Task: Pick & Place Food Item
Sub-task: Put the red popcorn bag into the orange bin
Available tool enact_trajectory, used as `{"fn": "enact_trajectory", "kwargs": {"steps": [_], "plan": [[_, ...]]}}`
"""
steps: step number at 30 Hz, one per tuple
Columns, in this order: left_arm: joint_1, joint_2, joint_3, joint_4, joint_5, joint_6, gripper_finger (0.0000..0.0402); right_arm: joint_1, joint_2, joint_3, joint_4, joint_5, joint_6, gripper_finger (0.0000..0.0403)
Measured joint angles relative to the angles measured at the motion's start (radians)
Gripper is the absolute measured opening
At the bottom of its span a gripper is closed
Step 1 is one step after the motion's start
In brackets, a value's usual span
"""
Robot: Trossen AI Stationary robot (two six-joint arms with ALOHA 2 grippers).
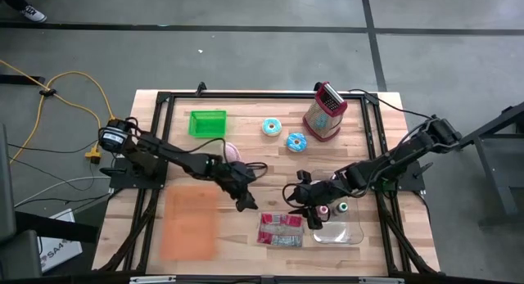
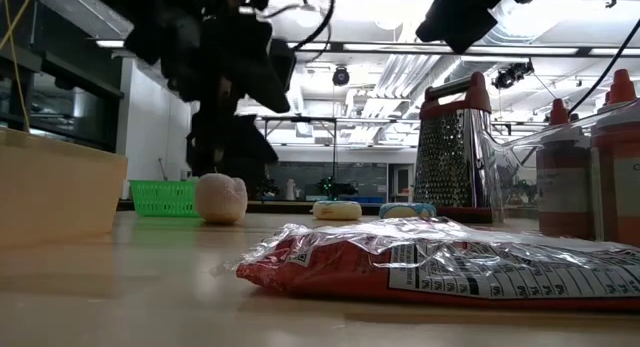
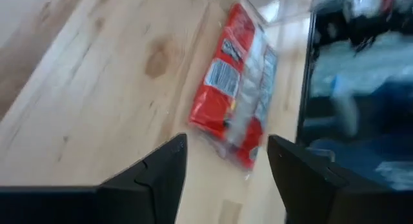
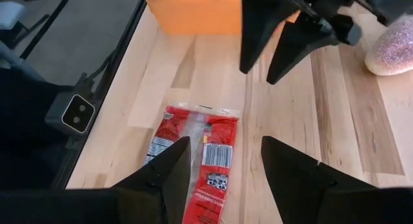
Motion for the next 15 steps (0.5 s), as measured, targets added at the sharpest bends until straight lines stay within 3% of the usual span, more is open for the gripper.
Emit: {"fn": "enact_trajectory", "kwargs": {"steps": [3,7,15], "plan": [[-0.019,0.0,0.036,-0.055,-0.054,0.122,0.0209,0.0,0.0,0.0,0.0,0.0,-0.001,0.0178],[-0.032,0.009,0.036,-0.057,-0.094,0.146,0.0209,0.0,0.0,0.0,0.0,-0.004,-0.001,0.0178],[-0.044,0.108,0.04,0.003,-0.027,0.123,0.0209,0.002,0.0,0.0,0.003,-0.006,0.0,0.0178]]}}
